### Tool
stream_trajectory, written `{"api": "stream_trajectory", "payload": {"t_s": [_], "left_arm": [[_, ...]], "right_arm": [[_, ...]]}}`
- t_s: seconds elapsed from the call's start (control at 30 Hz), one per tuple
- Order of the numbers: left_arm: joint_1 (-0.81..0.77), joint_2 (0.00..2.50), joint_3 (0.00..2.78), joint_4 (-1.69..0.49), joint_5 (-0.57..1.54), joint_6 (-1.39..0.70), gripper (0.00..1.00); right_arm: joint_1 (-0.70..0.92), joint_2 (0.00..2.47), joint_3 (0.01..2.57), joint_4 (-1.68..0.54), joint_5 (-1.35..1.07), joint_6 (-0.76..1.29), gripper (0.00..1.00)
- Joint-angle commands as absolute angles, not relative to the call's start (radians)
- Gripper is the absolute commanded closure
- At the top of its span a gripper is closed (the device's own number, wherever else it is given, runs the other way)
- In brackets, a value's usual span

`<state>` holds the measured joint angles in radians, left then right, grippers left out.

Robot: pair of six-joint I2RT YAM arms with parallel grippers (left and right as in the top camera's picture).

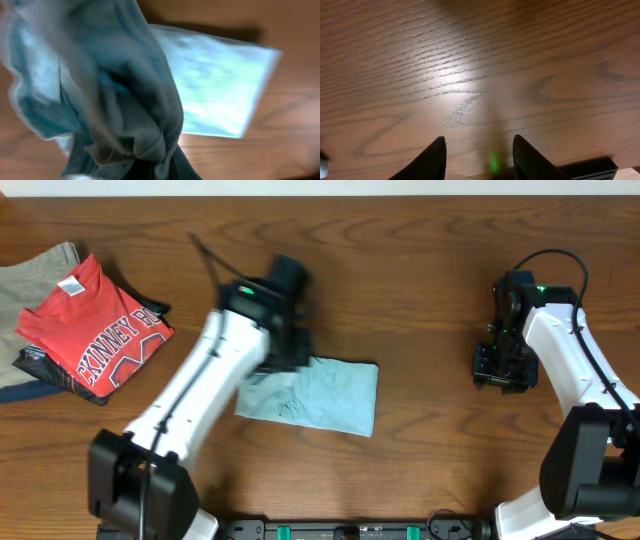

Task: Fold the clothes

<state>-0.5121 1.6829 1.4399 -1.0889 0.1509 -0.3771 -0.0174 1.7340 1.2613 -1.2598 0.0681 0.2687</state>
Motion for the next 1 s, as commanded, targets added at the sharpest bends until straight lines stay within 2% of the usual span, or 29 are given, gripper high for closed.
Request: {"api": "stream_trajectory", "payload": {"t_s": [0.0, 0.2, 0.47, 0.67, 0.97], "left_arm": [[-0.629, 1.711, 1.457, -1.057, 0.148, -0.457, 0.94], [-0.742, 1.785, 1.457, -1.017, 0.149, -0.504, 0.94], [-0.762, 1.826, 1.457, -1.000, 0.148, -0.515, 0.94], [-0.695, 1.794, 1.467, -1.040, 0.136, -0.466, 0.94], [-0.502, 1.705, 1.609, -1.238, 0.040, -0.377, 0.94]], "right_arm": [[-0.020, 1.715, 1.279, -1.261, 0.078, 0.253, 0.59], [-0.019, 1.715, 1.279, -1.261, 0.075, 0.245, 0.59], [-0.019, 1.715, 1.279, -1.261, 0.074, 0.245, 0.58], [-0.019, 1.715, 1.279, -1.256, -0.036, 0.120, 0.57], [-0.019, 1.715, 1.279, -1.246, -0.035, 0.118, 0.57]]}}
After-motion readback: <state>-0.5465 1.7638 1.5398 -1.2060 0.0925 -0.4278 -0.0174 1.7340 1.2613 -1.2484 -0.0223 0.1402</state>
